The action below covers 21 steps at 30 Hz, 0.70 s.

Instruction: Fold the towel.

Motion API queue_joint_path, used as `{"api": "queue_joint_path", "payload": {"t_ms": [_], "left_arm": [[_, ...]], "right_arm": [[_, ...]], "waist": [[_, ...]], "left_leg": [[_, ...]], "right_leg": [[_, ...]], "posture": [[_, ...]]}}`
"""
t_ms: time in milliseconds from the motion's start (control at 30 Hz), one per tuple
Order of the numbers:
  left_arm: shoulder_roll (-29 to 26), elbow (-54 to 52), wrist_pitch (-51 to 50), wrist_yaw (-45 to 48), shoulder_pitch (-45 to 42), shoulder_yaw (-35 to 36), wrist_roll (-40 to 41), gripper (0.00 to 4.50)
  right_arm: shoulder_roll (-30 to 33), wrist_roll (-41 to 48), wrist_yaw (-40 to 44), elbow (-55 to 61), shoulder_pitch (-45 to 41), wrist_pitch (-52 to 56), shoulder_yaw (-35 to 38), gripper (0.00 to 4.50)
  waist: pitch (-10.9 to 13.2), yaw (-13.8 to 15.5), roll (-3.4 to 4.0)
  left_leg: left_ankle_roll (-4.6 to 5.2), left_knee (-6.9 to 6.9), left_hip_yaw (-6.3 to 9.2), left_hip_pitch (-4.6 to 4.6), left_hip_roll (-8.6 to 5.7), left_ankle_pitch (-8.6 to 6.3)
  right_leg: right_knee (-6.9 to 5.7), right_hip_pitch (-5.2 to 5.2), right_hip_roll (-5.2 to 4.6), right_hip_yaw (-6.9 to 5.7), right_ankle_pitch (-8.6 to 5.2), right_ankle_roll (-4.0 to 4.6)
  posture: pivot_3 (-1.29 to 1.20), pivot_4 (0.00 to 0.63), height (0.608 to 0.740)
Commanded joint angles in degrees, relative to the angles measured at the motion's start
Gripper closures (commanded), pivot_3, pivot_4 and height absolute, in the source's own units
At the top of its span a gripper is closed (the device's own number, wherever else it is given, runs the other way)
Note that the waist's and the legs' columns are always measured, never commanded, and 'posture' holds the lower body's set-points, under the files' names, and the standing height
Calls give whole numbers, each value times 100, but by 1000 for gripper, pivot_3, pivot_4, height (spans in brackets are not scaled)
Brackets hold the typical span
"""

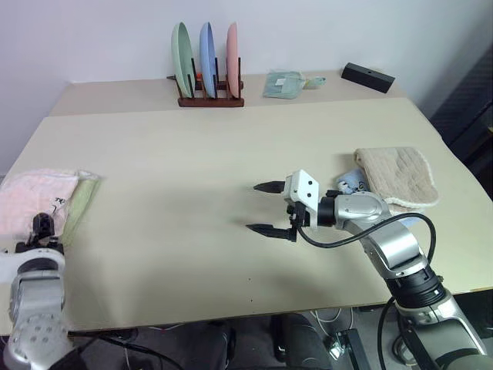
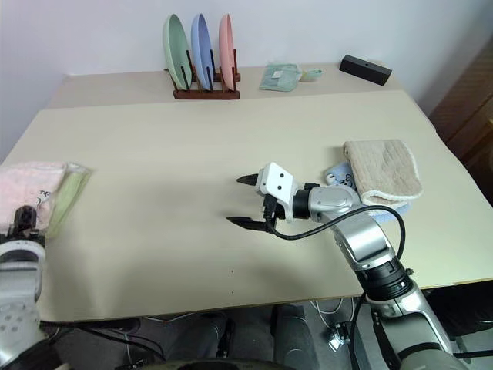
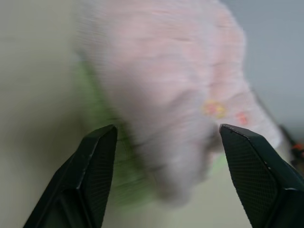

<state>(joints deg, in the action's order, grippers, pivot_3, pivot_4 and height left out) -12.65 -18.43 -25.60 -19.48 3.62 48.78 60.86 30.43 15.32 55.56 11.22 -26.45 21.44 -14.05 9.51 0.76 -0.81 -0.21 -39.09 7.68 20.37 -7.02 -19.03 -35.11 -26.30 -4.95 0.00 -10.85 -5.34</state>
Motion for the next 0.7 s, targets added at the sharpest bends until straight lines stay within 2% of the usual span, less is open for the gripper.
{"api": "queue_joint_path", "payload": {"t_ms": [33,167,267,400,500,700], "left_arm": [[-633,-522,304,257,145,260,-366,877],[-1477,-870,184,843,393,-199,-1039,877],[-2047,-1343,-13,1579,376,-1123,-1393,877],[-2270,-1479,-242,2078,-195,-2456,-1781,877],[-2593,-1182,-180,2682,-459,-3425,-2614,877],[-2782,-142,233,3681,-827,-4069,-3484,877]], "right_arm": [[60,33,82,-99,-227,-144,197,0],[137,50,132,-427,-357,-205,413,0],[234,-24,120,-893,-507,-362,621,0],[363,-110,62,-1433,-628,-608,871,0],[408,-80,-112,-1453,-515,-561,1094,0],[400,276,-512,-843,255,-83,1647,0]], "waist": [[0,27,-1],[-3,35,-6],[-2,46,-4],[0,4,0],[5,-29,9],[8,-14,17]], "left_leg": [[0,-1,1,-1,0,0],[1,-2,2,-1,-3,-1],[3,-2,1,0,-5,-2],[4,0,-1,0,-3,-2],[2,7,-2,2,0,-2],[2,22,-7,4,6,-1]], "right_leg": [[-1,4,-1,-1,0,0],[0,9,-2,-3,0,1],[1,9,-2,-4,0,1],[1,6,-4,-4,0,1],[1,-3,-1,-1,0,1],[3,-14,4,4,-1,4]], "posture": [[0,150,735],[0,150,735],[0,150,735],[0,150,735],[0,150,735],[0,150,735]]}}
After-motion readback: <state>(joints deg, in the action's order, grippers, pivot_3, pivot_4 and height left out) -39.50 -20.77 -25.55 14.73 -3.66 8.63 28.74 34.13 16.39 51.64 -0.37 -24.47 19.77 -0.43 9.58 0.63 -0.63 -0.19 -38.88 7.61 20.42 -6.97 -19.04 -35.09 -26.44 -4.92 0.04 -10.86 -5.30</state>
